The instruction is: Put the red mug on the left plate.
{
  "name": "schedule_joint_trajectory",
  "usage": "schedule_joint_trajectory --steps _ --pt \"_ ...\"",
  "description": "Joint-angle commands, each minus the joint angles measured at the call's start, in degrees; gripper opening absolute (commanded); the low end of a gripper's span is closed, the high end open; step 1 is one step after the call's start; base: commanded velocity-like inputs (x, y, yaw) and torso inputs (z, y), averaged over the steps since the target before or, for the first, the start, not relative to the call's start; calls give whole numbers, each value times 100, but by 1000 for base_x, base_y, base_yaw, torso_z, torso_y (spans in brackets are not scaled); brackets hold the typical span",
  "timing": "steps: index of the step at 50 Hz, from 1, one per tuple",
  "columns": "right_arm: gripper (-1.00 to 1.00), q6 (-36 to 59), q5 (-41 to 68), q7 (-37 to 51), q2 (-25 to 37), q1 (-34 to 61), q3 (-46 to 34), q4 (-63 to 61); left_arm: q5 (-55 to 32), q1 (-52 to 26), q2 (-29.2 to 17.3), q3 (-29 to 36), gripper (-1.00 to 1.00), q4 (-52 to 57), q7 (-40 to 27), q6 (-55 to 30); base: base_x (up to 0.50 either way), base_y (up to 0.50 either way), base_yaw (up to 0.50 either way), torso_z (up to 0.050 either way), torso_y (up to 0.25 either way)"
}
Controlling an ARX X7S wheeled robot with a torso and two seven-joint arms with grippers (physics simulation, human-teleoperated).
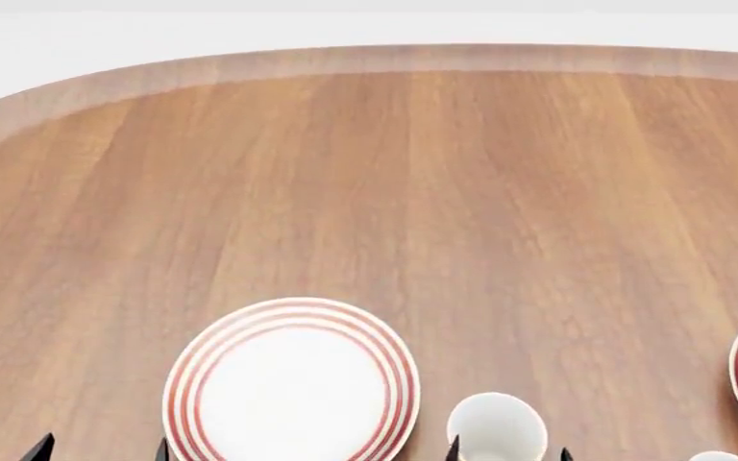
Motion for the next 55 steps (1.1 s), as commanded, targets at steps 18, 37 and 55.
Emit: schedule_joint_trajectory --steps 18,37,55 --pt "100 2853 1253 2153 -482 572 1287 -1556 -93 6 -93 119 100 10 -115 30 0 0 0 0 0" --pt "100 2695 1716 3236 -569 690 1700 -1371 -158 -1 -139 195 100 -15 -167 52 0 0 0 0 0" --pt "100 2396 1999 3784 -565 942 1762 -890 -176 -9 -187 274 100 -14 -230 74 0 0 0 0 0"
